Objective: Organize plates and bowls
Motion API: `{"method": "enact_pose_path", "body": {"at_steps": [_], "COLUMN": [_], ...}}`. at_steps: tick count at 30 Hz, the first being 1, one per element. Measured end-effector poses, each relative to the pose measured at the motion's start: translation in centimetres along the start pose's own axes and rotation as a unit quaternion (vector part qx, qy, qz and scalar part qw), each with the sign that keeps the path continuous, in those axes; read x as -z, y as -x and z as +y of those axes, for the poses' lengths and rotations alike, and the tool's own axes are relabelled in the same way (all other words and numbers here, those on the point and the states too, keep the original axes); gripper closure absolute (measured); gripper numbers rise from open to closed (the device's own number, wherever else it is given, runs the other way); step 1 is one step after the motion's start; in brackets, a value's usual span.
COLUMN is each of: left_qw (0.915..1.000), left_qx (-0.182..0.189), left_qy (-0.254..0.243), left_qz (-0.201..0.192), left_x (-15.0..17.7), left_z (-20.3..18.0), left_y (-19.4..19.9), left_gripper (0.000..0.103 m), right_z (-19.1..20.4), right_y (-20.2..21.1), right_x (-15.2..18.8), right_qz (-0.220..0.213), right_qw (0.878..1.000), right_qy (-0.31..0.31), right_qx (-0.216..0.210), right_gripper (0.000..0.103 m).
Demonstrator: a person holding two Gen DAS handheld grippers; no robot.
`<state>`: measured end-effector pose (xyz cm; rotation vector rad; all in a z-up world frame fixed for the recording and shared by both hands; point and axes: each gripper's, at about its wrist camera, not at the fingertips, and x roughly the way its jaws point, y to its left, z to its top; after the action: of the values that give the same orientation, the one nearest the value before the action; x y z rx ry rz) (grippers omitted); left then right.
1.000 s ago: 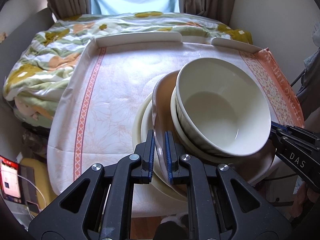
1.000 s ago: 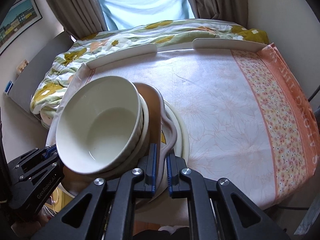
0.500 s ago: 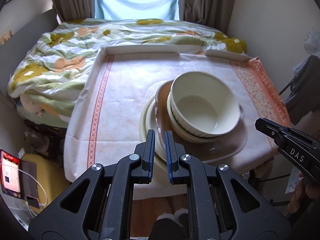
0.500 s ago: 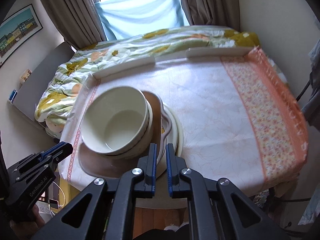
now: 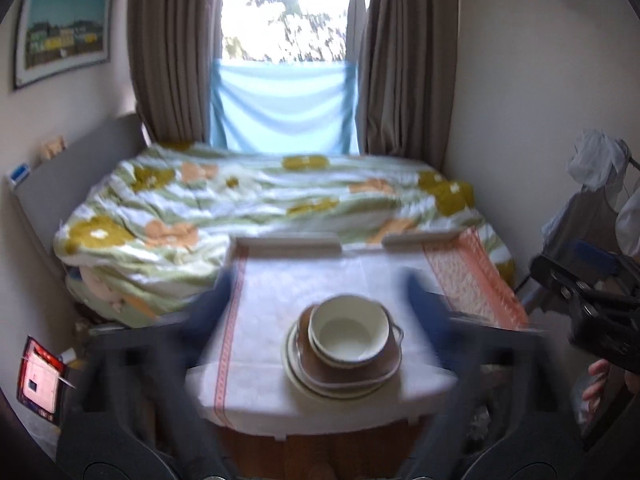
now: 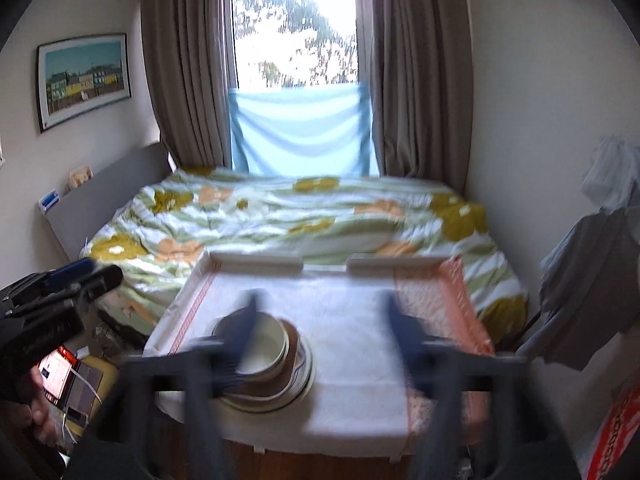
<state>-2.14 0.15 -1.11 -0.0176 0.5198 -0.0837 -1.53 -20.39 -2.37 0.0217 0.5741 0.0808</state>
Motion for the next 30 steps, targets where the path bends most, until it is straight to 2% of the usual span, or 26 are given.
{"method": "enact_pose_path", "body": {"at_steps": [2, 6, 9, 30], "left_qw": [0.9995, 0.9993, 0.9993, 0.9981], "left_qx": [0.009, -0.008, -0.003, -0.009], "left_qy": [-0.004, -0.016, -0.007, -0.029], "left_qz": [-0.029, -0.032, -0.038, -0.053], "left_x": [-0.2, 0.3, 1.1, 0.9], "left_z": [-0.4, -1.1, -1.1, -2.7], "left_y": [1.8, 3.3, 3.9, 3.1], "left_gripper": [0.0, 0.0, 0.0, 0.0], "right_z": [-0.5, -1.4, -1.8, -2.4], "right_y": [1.7, 3.2, 3.6, 3.2], "right_x": [-0.3, 0.1, 0.9, 1.3], "right_qz": [-0.032, -0.044, -0.054, -0.06], "right_qw": [0.999, 0.998, 0.998, 0.997], "right_qy": [-0.005, -0.01, -0.016, -0.012], "right_qx": [0.008, 0.034, 0.038, 0.045], "right_gripper": [0.001, 0.001, 0.001, 0.001]}}
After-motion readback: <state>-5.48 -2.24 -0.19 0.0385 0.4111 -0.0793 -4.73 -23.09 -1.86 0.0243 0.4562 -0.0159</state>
